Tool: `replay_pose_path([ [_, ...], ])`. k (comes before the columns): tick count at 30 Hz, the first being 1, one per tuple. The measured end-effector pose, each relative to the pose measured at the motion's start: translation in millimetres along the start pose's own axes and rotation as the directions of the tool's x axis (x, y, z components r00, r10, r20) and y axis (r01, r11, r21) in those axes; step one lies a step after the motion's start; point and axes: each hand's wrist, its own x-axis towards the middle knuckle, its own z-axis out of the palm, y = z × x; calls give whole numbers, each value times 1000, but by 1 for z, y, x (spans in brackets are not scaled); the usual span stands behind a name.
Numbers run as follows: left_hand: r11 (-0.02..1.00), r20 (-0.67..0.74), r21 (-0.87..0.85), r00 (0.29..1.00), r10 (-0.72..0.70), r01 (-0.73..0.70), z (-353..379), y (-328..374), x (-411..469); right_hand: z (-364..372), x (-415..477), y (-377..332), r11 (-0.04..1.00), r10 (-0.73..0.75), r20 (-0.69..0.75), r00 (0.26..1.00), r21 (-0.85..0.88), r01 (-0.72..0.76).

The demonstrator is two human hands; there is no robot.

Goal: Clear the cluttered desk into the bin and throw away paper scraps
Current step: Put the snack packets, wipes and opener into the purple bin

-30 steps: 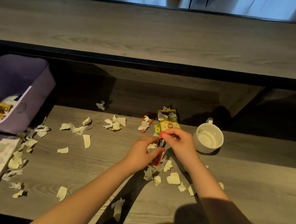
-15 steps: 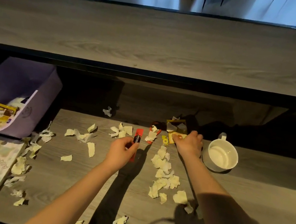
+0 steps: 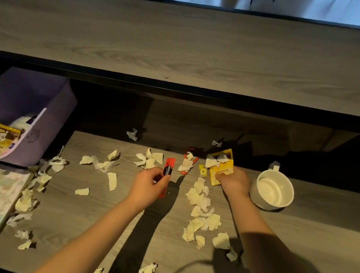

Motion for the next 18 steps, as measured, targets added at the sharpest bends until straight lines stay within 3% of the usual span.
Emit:
replay_pose_path([
  [4, 1000, -1, -8, 1000, 1, -1, 2, 1, -5, -6, -22, 5, 980, -121, -89, 989, 146, 134],
  [9, 998, -10, -68, 1000, -12, 11, -6, 5, -17, -14, -55, -1, 945, -274, -224, 935, 119, 305],
  [18, 971, -136, -241, 990, -29, -5, -52, -5, -44, -5, -123, -46, 847, -520, -44, 853, 107, 521],
])
